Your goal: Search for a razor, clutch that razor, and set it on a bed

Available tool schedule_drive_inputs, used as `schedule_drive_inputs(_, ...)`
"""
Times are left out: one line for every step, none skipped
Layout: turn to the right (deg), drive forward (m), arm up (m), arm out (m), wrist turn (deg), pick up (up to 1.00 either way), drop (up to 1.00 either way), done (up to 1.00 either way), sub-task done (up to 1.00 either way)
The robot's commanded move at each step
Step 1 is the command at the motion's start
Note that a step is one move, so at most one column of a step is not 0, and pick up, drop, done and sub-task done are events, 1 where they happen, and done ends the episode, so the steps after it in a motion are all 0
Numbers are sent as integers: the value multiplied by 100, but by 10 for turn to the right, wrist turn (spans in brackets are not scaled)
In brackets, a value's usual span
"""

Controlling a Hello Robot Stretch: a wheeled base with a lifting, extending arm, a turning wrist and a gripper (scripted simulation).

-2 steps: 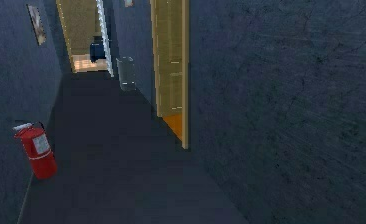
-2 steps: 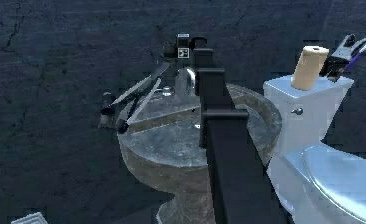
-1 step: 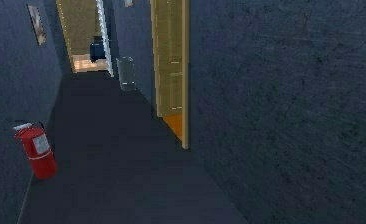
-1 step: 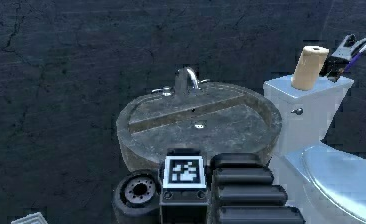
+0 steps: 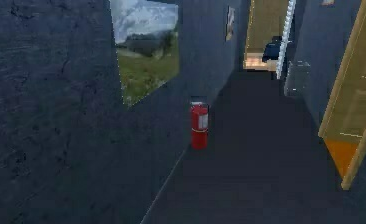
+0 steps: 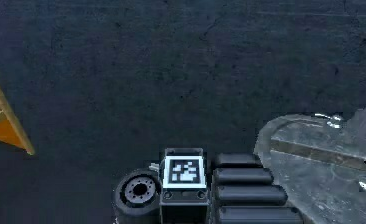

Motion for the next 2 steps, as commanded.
schedule_drive_inputs(-420,0,0,0,0,0,0,0,0)
schedule_drive_inputs(0,30,0,0,0,0,0,0,0)
